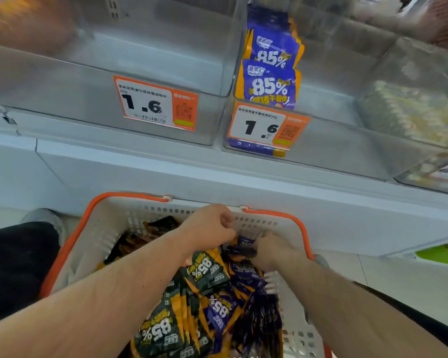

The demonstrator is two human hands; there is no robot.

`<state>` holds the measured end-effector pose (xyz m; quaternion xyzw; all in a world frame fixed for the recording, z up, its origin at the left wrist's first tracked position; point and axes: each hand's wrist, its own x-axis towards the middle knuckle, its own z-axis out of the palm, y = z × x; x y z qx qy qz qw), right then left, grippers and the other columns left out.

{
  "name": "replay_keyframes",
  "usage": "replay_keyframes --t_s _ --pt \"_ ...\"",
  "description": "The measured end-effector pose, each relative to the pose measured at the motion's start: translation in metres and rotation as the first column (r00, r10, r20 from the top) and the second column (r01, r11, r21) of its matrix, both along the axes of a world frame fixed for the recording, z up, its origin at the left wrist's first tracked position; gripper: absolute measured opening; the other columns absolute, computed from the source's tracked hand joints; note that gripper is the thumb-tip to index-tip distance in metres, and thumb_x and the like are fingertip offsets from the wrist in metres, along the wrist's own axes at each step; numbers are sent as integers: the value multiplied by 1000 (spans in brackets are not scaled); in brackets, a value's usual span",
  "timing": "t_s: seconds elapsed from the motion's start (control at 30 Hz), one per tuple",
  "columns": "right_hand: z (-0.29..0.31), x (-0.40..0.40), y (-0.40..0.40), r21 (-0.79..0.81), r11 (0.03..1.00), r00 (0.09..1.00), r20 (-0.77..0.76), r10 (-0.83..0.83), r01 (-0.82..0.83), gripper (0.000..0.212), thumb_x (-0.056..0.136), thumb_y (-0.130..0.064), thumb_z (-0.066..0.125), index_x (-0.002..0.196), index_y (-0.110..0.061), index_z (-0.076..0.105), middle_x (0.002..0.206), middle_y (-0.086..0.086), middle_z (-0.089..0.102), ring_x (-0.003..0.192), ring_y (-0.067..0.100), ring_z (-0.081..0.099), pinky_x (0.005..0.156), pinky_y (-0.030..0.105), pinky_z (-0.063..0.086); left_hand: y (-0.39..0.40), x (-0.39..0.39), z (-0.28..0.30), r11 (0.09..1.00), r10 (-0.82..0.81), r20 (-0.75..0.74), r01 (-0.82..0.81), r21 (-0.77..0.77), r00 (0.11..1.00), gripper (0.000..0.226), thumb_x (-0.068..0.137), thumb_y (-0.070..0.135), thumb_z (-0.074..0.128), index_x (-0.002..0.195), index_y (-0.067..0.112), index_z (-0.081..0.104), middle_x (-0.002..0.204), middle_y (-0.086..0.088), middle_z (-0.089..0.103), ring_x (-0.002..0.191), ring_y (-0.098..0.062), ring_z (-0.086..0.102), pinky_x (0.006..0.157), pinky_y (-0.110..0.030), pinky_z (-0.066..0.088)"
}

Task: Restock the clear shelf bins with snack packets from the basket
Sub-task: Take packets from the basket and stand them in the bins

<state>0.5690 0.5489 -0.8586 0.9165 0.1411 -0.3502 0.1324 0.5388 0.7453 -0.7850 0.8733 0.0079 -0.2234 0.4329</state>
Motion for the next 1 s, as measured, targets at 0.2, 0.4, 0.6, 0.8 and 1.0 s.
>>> replay_keyframes --t_s 0.2,0.4,0.6,0.8,1.0 --pt "8 -15 -3 -10 991 984 117 137 -137 15 88 -20 51 83 -16 65 85 5 63 76 26 59 70 35 56 0 -2 0 999 -38 -35 39 34 999 34 86 23 66 120 24 59 111 10 63 101 -8 59 90 -24 50" --pt "72 -14 6 241 967 942 334 -2 -84 38 93 -35 46 59 -18 48 60 -4 51 62 20 51 54 28 36 -10 -8 18 985 -159 -43 162 55 986 49 86 33 69 131 23 54 126 5 58 113 -13 56 99 -32 47" --pt "150 -15 25 740 262 553 -174 -815 620 18 79 -12 61 65 -2 69 59 9 65 50 21 54 43 27 38 -34 -21 36 968 -249 1 249 -18 969 97 73 48 80 149 25 25 146 1 37 128 -20 47 104 -35 42" --pt "204 -29 26 820 39 488 -301 -820 571 15 89 -20 61 81 -9 68 57 5 58 43 15 40 43 23 26 -29 -15 51 992 117 328 -94 -87 937 24 87 17 66 110 23 65 101 2 69 94 -19 63 76 -28 46" --pt "223 -45 19 855 68 537 -259 -803 514 10 87 -11 70 93 -6 64 71 -1 60 33 -4 46 34 10 31 -20 -13 70 824 267 84 -182 -536 960 20 87 6 70 103 18 70 94 1 76 87 -20 73 86 -44 57"
